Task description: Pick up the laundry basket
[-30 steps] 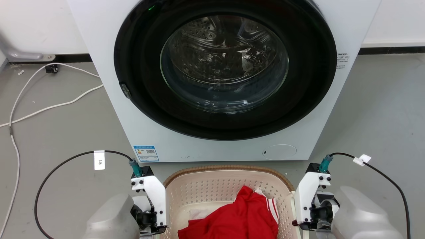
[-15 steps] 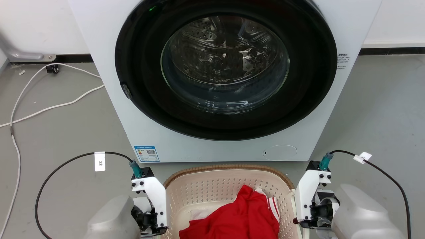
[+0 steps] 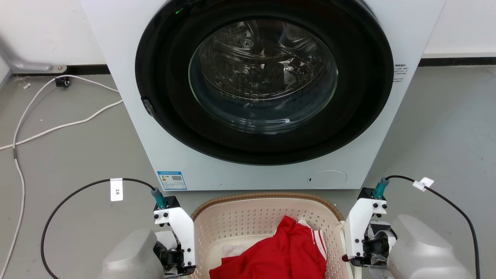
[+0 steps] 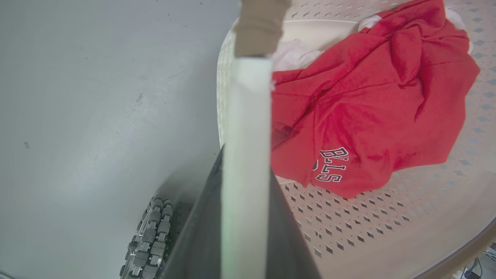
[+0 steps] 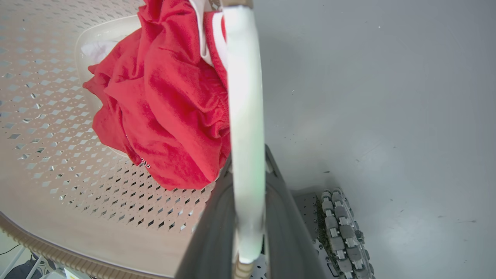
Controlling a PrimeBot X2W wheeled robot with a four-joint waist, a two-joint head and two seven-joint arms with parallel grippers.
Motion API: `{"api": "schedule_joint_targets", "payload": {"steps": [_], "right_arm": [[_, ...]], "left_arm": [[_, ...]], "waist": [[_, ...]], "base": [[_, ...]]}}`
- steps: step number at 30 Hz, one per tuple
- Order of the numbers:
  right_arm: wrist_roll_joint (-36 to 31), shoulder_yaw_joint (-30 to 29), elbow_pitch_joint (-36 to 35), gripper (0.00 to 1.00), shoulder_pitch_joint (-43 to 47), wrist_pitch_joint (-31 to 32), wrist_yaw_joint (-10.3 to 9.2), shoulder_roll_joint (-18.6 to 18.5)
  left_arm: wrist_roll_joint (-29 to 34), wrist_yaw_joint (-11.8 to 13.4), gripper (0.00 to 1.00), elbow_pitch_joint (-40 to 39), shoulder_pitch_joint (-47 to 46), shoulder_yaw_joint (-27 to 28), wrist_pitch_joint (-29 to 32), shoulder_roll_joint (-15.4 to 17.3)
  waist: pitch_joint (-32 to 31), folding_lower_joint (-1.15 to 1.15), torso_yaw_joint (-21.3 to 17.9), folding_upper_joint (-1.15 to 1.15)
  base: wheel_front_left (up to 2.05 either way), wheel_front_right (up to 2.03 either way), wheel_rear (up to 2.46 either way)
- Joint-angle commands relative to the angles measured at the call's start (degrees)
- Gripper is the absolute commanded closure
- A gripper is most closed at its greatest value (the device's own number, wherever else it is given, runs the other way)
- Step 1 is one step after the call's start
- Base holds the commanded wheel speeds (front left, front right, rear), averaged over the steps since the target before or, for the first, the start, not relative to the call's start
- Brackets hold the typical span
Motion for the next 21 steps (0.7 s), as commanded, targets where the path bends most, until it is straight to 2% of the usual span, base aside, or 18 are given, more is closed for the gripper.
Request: {"api": "schedule_joint_targets", "payload": {"steps": [1,21], "right_arm": [[0.40,-0.36,-0.93,1.00,0.13,0.18,0.85,2.72],[-0.74,-1.62,-0.93,1.00,1.00,0.06,0.85,2.83]], "left_arm": [[-1.05,-1.15,1.00,-1.30,0.63,0.06,-0.24,-2.96],[-2.03,-1.15,1.00,-1.19,0.99,-1.23,-1.03,-2.93]], "waist": [[0.01,0.00,0.02,0.00],[-0.31,0.00,-0.15,0.00]], "base": [[0.00,0.00,0.00],[0.00,0.00,0.00]]}}
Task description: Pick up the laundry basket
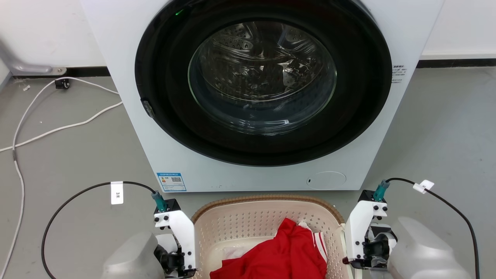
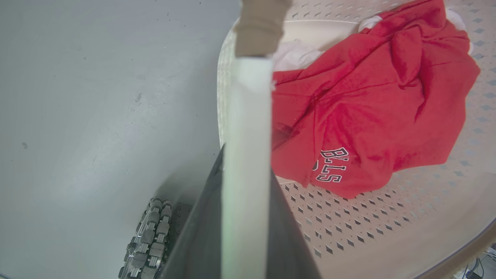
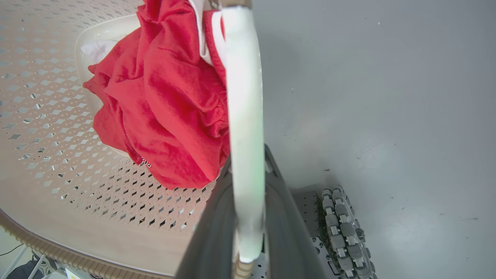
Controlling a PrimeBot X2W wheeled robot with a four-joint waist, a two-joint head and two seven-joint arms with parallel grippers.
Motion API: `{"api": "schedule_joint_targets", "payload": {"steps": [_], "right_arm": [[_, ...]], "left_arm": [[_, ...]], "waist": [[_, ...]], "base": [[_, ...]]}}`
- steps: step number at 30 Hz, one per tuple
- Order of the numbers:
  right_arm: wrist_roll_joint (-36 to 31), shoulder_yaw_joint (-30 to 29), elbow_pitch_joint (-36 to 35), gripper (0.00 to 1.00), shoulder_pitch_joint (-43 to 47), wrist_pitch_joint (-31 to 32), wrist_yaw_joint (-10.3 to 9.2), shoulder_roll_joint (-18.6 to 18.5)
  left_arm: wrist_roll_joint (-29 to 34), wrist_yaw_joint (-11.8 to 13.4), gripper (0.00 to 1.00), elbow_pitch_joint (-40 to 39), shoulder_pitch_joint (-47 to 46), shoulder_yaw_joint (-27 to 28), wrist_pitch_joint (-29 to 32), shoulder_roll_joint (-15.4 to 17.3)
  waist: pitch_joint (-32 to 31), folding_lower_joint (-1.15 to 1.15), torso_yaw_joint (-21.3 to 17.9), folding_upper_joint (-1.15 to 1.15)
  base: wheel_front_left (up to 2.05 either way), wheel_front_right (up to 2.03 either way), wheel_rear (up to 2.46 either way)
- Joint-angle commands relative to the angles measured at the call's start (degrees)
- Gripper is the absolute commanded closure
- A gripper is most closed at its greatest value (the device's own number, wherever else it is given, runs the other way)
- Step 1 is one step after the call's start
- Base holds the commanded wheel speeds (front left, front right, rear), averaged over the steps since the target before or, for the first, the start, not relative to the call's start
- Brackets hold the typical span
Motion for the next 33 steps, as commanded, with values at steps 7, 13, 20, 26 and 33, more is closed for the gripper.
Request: {"api": "schedule_joint_targets", "payload": {"steps": [7,13,20,26,33], "right_arm": [[0.14,-0.85,-0.93,1.00,0.39,-0.24,0.85,2.74],[-0.08,-1.18,-0.93,1.00,0.37,-0.21,0.85,2.77],[-0.30,-1.52,-0.93,1.00,0.41,-0.12,0.85,2.79],[-0.45,-1.85,-0.93,1.00,0.44,0.01,0.85,2.82],[-0.68,-2.22,-0.93,1.00,0.56,0.11,0.85,2.85]], "left_arm": [[-1.17,-1.15,1.00,-1.19,0.18,-0.32,-0.59,-2.90],[-1.30,-1.15,1.00,-1.17,0.03,-0.59,-0.92,-2.92],[-1.73,-1.15,1.00,-1.21,-0.01,-0.95,-1.02,-2.80],[-2.14,-1.15,1.00,-1.27,-0.10,-1.27,-1.04,-2.79],[-2.52,-1.16,1.00,-1.24,-0.15,-1.64,-1.16,-2.80]], "waist": [[0.14,0.00,0.06,0.00],[0.23,0.00,0.09,0.00],[0.28,0.00,0.05,0.00],[0.34,0.00,0.04,0.00],[0.37,0.00,0.03,0.00]], "base": [[0.00,0.00,0.00],[0.00,0.00,0.00],[0.00,0.00,0.00],[0.00,0.00,0.00],[0.00,0.00,0.00]]}}
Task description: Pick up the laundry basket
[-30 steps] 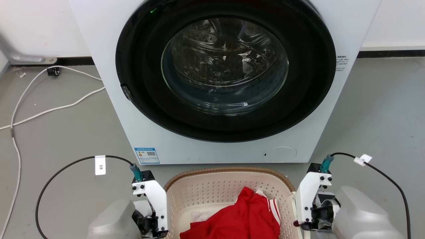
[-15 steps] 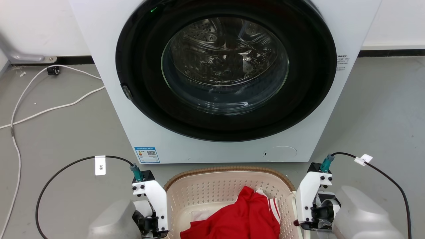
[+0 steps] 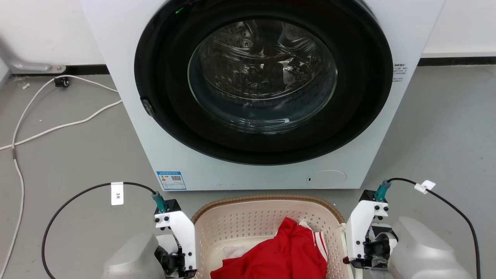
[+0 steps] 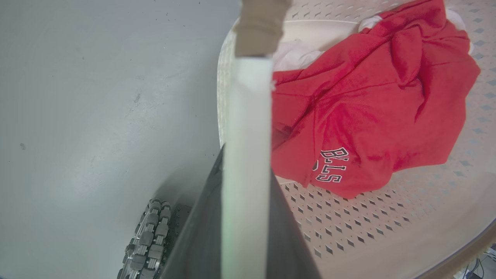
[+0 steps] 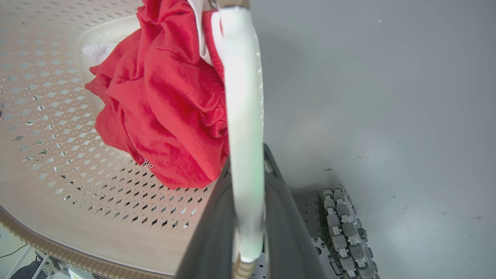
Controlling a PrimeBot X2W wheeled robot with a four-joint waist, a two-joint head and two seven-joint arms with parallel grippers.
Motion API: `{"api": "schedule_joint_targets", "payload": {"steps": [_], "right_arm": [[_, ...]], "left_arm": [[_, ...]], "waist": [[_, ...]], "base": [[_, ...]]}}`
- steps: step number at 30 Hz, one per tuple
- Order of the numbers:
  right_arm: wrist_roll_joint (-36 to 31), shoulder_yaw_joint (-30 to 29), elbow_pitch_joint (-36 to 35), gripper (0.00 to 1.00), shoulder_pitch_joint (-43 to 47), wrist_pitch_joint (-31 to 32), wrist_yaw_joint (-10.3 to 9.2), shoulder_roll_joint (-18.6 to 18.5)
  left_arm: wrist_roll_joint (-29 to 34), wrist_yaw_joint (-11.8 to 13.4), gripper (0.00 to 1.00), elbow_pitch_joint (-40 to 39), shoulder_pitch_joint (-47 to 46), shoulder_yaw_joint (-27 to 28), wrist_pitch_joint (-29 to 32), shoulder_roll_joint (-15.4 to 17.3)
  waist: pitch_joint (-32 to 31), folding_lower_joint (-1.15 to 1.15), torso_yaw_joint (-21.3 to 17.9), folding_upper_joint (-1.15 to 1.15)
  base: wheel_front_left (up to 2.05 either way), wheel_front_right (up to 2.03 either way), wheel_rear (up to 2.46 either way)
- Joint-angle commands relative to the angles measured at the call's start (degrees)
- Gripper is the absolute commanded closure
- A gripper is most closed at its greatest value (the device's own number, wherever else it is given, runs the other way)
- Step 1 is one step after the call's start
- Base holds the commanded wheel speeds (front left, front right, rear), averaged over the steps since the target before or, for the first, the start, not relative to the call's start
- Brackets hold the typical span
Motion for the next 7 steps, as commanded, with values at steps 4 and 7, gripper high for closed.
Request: {"api": "schedule_joint_targets", "payload": {"steps": [4,7], "right_arm": [[0.46,-0.52,-0.93,1.00,0.50,0.11,0.86,2.78],[0.37,-0.64,-0.93,1.00,0.54,0.08,0.86,2.79]], "left_arm": [[-1.17,-1.16,1.00,-1.29,-0.14,-0.16,-0.25,-2.80],[-1.22,-1.16,1.00,-1.25,-0.13,-0.29,-0.35,-2.79]], "waist": [[-0.03,0.00,-0.01,0.00],[-0.05,0.00,-0.03,0.00]], "base": [[0.00,0.00,0.00],[0.00,0.00,0.00]]}}
